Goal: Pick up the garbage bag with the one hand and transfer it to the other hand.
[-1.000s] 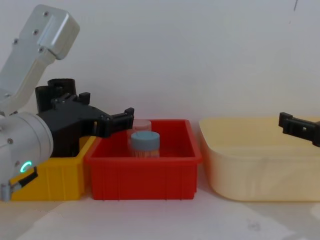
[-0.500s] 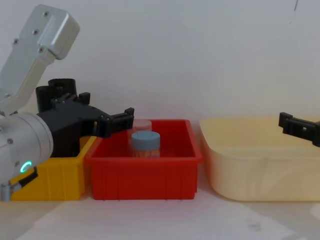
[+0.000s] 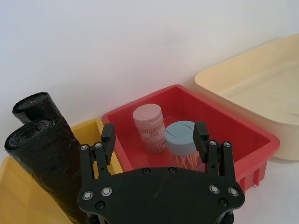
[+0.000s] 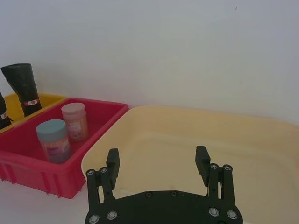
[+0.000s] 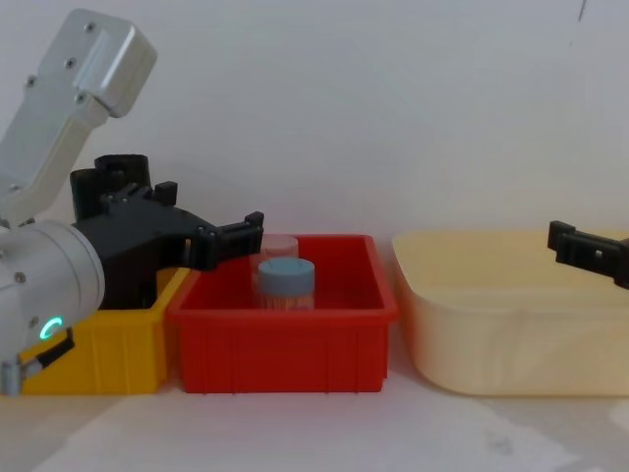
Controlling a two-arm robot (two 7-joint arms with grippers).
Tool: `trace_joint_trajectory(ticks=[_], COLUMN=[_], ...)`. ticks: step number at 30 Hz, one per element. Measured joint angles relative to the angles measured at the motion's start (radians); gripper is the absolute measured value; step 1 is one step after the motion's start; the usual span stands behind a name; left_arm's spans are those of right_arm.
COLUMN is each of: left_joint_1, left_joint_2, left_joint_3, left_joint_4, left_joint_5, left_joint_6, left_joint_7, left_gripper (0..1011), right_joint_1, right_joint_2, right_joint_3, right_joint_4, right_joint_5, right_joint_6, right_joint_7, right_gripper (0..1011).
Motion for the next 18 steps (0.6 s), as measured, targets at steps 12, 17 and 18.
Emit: trace_joint_trajectory(ticks=[12, 17, 18], left_joint_1=[0.0, 0.0, 0.0], left_joint_2=[0.0, 0.0, 0.0], left_joint_3=[0.0, 0.0, 0.0], left_joint_4=[0.0, 0.0, 0.0], left_joint_5=[0.0, 0.0, 0.0], left_joint_6=[0.0, 0.0, 0.0], left_joint_7=[0.0, 0.0, 0.0], left_gripper=[1001, 1001, 1001], right_joint_1=[0.0, 0.0, 0.0], right_joint_2=[0.0, 0.0, 0.0], right_joint_3=[0.0, 0.0, 0.0], right_joint_4=[0.0, 0.0, 0.0], right_joint_5=[0.0, 0.0, 0.0], right_joint_6=[0.0, 0.0, 0.0], right_joint_7=[0.0, 0.0, 0.0], right_gripper=[1001, 1001, 1001])
